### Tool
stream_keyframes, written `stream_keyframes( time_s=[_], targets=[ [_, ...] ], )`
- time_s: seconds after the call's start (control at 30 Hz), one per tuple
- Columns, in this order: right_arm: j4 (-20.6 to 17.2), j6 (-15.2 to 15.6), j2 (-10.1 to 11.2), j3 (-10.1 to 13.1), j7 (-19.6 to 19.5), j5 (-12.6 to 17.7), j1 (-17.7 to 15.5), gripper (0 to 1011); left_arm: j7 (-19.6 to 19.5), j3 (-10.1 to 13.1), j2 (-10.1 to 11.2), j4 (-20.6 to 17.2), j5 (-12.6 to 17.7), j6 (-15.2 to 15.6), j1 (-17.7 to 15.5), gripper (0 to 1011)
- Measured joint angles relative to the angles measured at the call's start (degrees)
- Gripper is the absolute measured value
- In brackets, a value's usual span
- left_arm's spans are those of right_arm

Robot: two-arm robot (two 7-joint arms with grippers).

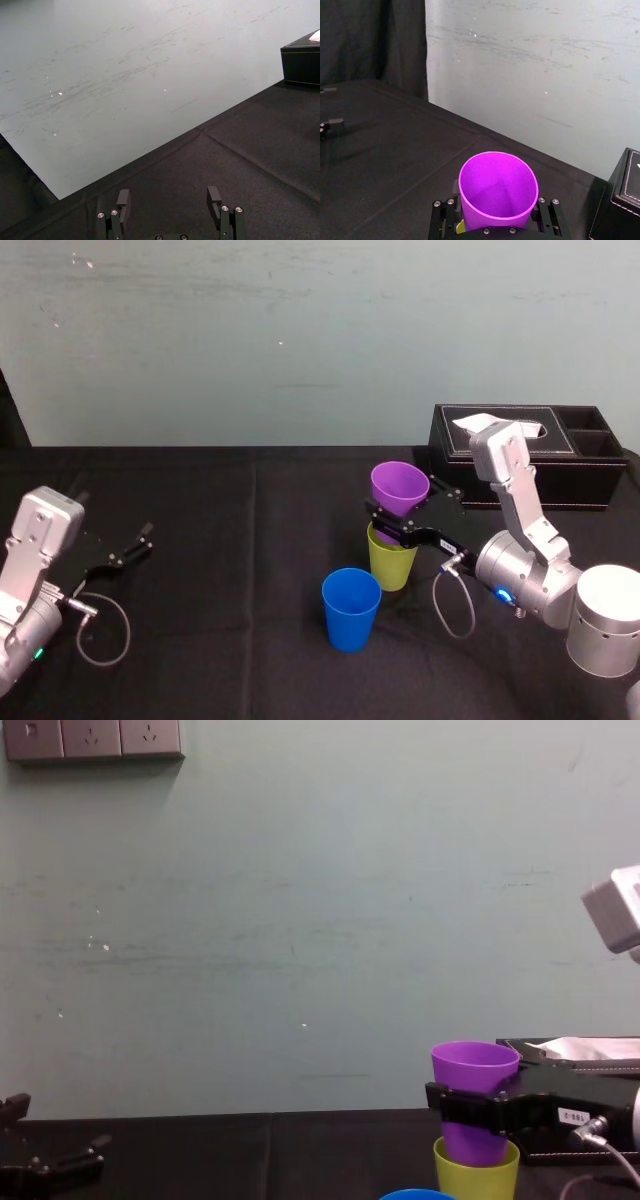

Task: Stack the three plastic cups sequentially using one hand.

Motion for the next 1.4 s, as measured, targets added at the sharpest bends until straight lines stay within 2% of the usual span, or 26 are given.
stream_keyframes(
  time_s=[0.9,1.27,1.4],
  targets=[
    [1.34,-0.47,-0.50,-0.39,-0.04,-0.33,0.25,743,0.00,0.00,0.00,0.00,0.00,0.00,0.00,1000],
    [1.26,-0.42,-0.46,-0.33,-0.09,-0.29,0.25,1004,0.00,0.00,0.00,0.00,0.00,0.00,0.00,1000],
    [1.25,-0.39,-0.45,-0.33,-0.11,-0.29,0.25,1004,0.00,0.00,0.00,0.00,0.00,0.00,0.00,1000]
  ],
)
